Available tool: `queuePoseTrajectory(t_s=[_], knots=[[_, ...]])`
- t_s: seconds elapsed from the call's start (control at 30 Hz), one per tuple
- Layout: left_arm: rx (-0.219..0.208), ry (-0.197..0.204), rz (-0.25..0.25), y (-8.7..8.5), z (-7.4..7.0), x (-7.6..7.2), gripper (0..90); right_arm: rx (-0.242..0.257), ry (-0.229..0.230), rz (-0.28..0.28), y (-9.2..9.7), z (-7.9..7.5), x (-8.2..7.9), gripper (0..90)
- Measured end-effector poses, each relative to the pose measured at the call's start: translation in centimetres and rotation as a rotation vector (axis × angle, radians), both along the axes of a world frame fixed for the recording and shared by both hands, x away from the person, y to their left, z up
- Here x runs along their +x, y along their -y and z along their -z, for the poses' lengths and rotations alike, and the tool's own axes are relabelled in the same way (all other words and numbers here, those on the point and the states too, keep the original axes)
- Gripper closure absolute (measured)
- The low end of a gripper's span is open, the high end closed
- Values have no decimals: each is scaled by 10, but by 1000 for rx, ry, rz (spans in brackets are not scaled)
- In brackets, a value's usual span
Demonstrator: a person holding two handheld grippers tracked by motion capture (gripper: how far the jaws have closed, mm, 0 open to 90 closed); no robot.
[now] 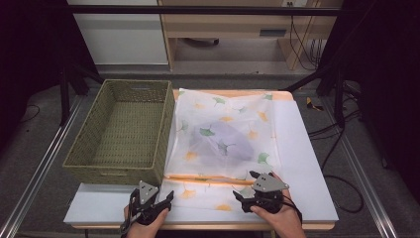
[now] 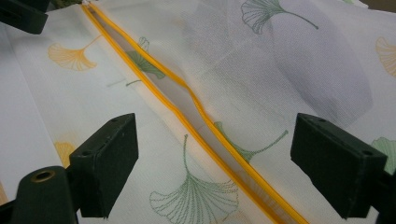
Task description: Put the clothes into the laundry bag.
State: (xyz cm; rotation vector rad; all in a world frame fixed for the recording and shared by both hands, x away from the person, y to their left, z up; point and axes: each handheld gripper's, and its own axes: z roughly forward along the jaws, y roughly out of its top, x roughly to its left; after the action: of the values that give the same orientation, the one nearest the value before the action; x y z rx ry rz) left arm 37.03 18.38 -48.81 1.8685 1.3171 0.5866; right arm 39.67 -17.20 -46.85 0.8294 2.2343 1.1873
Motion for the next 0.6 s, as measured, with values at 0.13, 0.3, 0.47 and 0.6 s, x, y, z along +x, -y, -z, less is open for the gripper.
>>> queuePoseTrajectory(t_s=[0.13,0.3,0.47,0.6], knots=[[-5,-7,2,1,1,1,473,0,0,-2,0,0,0,153],[-7,-8,1,1,1,1,559,3,1,-1,0,0,0,153],[3,-2,-7,0,1,2,703,2,1,-4,-1,0,0,153],[8,-7,-2,-3,1,3,839,3,1,-3,-1,0,0,153]])
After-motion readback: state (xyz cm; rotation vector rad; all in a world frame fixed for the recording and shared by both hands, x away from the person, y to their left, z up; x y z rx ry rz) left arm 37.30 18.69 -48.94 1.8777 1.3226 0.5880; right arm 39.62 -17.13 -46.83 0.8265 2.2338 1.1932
